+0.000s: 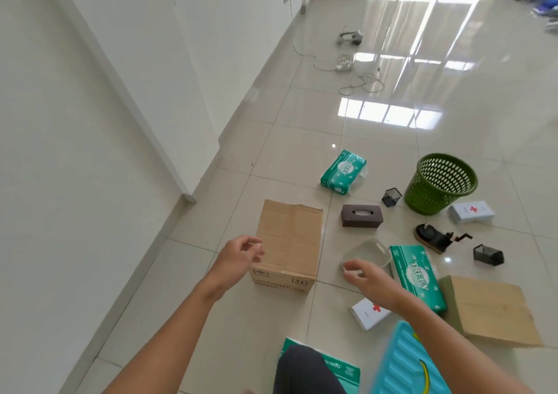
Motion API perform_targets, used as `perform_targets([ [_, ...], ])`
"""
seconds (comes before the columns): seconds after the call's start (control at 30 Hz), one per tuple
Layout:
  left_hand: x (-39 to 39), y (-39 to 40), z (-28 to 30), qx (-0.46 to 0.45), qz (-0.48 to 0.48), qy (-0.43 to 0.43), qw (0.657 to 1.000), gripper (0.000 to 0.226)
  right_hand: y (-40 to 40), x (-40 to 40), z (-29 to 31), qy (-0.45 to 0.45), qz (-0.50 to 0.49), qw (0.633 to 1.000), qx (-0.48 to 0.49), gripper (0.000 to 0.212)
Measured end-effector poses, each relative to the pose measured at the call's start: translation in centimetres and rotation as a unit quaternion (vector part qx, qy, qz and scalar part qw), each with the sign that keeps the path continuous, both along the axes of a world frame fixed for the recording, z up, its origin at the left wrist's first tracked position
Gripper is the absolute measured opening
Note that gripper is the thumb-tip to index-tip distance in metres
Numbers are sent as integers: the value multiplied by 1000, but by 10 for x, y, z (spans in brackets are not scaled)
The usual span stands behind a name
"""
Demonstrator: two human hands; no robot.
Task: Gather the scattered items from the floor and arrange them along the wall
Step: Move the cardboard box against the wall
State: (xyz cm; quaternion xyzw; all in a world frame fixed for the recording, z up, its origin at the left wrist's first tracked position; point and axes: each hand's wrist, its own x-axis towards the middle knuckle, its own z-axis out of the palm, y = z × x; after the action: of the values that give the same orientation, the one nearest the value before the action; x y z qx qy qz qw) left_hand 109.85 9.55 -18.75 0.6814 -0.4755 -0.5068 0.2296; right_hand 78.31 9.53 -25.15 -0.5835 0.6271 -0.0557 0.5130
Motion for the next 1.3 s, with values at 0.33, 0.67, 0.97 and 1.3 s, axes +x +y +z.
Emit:
perform_targets([
  [0.33, 43, -163, -82, 105, -74, -6, 992, 27, -148, 63, -139, 10, -80, 996, 32, 54],
  [0.67, 50, -305, -352, 197, 79, 33, 977, 32, -234, 115, -407, 102, -334, 931, 104, 72],
  [0.97, 65, -298, -531, 258, 37, -51, 964, 79, -220, 104, -513, 46, -420, 903, 78, 55],
  [1.3, 89, -284, -588, 217, -14, 84, 972, 60, -212, 100, -525, -64, -456, 886, 55, 37],
])
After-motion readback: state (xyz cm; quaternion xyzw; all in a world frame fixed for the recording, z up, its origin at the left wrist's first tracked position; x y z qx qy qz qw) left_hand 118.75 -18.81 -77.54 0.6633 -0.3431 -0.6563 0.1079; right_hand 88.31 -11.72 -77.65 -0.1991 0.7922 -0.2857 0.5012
